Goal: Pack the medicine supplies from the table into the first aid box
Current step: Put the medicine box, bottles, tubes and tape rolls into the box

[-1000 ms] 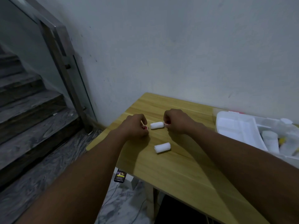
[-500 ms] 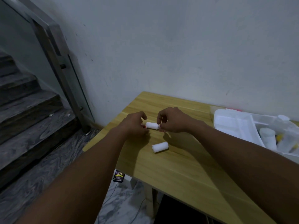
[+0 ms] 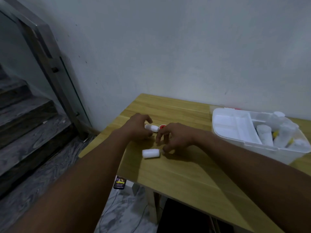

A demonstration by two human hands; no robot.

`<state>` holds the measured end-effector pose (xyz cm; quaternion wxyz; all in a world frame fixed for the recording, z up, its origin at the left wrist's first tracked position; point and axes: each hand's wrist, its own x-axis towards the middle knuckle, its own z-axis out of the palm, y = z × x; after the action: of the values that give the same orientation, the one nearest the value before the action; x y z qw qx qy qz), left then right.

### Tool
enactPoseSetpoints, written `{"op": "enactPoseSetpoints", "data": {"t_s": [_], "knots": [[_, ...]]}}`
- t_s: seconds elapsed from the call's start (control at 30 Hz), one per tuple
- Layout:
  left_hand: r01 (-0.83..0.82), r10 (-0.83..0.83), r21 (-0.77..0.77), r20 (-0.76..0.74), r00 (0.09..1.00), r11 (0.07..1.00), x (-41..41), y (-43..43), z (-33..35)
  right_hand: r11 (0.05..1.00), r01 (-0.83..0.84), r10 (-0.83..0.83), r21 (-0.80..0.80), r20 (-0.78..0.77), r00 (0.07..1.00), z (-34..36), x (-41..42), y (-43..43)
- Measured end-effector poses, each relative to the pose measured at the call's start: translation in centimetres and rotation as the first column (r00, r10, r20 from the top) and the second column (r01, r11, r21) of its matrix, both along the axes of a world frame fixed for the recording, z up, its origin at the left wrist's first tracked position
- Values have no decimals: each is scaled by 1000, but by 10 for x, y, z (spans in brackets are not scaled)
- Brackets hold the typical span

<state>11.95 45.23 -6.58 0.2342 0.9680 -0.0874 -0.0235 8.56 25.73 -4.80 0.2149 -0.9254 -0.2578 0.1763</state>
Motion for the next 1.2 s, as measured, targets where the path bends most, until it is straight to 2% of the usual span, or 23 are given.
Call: {"op": "enactPoseSetpoints", "data": {"t_s": [0.13,0.3,0.43,0.5,0.6,0.67,0.73,0.83,0.9,1.0,1.1,1.2], "knots": [[-7,7,21,12,1000,1000,-2,9,0,999,-52,52,-7,7,999,-3,-8,9],[-51,50,-54,-27,998,997,-11,25,2,994,-98,99,46,-19,995,-3,-16,27],[-80,77,-82,-29,997,993,-16,34,2,982,-165,170,-94,48,984,-9,-19,42],[-89,87,-91,-24,996,992,-17,35,2,981,-163,175,-109,113,978,-12,-16,44],[-99,99,-89,-8,995,991,-17,39,0,996,-69,81,-60,222,972,-8,-4,42],[-116,117,-104,2,993,988,-18,41,-1,996,38,-2,-84,393,920,1,9,44],[-128,129,-126,-3,992,984,-19,42,-1,980,128,-39,-150,487,872,7,23,49],[-132,133,-133,-1,991,982,-19,44,-2,960,165,-57,-228,416,908,4,37,59],[-127,128,-131,2,992,983,-18,46,-2,967,155,-75,-202,356,932,-3,39,63],[-118,122,-115,24,992,986,-16,46,-4,980,134,-65,-149,398,915,-3,42,64],[-113,121,-140,54,991,984,-16,41,-5,975,221,-182,-37,443,878,15,51,50],[-70,82,-141,79,993,987,-15,26,-6,943,330,-316,33,390,865,32,60,16]]}}
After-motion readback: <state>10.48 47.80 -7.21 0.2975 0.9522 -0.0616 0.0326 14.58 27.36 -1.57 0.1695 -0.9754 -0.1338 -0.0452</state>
